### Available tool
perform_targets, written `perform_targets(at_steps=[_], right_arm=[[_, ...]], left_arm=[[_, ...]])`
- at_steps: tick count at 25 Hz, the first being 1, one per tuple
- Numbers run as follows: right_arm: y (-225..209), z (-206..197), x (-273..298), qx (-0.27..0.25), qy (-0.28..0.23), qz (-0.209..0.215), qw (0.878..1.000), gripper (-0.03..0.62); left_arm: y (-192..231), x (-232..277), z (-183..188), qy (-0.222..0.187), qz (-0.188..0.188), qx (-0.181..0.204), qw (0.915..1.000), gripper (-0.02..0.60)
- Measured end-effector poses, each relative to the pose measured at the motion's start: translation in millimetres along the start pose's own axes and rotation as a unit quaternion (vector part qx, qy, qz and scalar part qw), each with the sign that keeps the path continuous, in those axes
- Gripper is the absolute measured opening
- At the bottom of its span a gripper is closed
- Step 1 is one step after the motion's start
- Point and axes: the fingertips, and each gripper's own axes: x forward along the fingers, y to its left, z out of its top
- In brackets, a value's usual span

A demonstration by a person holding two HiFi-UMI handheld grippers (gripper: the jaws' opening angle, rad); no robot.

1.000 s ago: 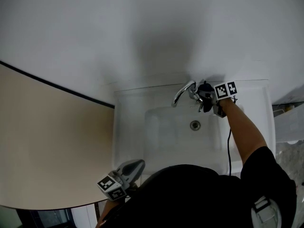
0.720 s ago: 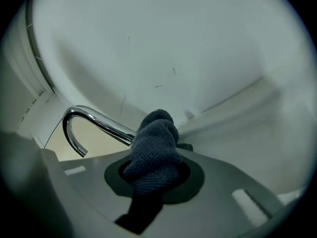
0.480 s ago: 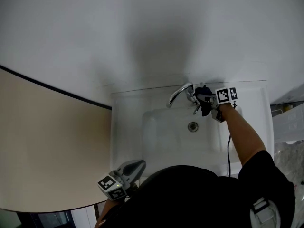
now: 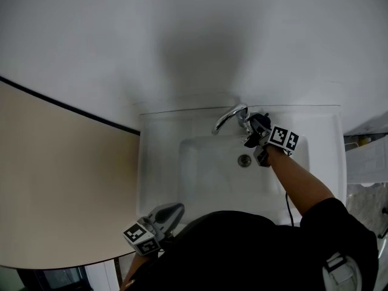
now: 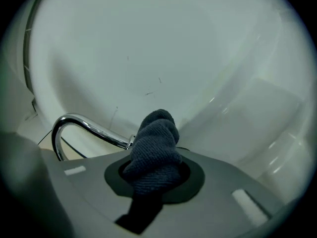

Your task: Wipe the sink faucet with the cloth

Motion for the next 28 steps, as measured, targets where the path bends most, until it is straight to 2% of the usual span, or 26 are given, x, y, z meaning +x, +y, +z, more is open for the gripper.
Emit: perform_targets(at_steps=[2,4,7,10,12,17,20,28], right_arm=[[0.4,-0.9,-1.8,0.034,-0.017,0.002,0.999,0.057],[1.5,-2.1,-0.2,0.037,0.012,0.024,0.999,0.057],[1.4,-3.9,-1.6,-0.058,0.115,0.050,0.990,0.062],[-9.2,-9.4,-11.1,-0.152,0.205,0.033,0.966,0.064],[-11.9,-15.0,-18.0,-0.173,0.234,0.039,0.956,0.064],[-4.6,-17.8,-20.3,-0.125,0.230,0.064,0.963,0.039],[-2.0,-17.3,-20.4,-0.099,0.209,0.055,0.971,0.028],[1.6,-20.1,-19.7,-0.088,0.172,0.017,0.981,0.021]], left_arm=[[5.0,-2.8,-1.8,0.001,0.002,-0.005,1.0000,0.000],[7.3,-4.1,-2.5,0.004,-0.002,-0.003,1.0000,0.000],[5.2,-4.8,1.7,0.002,-0.002,0.004,1.0000,0.000],[12.1,-14.4,-5.4,0.015,0.016,0.019,0.9996,0.000],[13.2,-19.0,-8.4,0.016,0.021,0.018,0.9995,0.000],[1.5,-11.2,-2.3,-0.007,0.001,-0.005,1.0000,0.000],[-0.8,-7.4,-4.0,-0.005,-0.002,-0.005,1.0000,0.000],[-1.1,0.4,-3.0,-0.005,-0.011,-0.007,0.9999,0.000]])
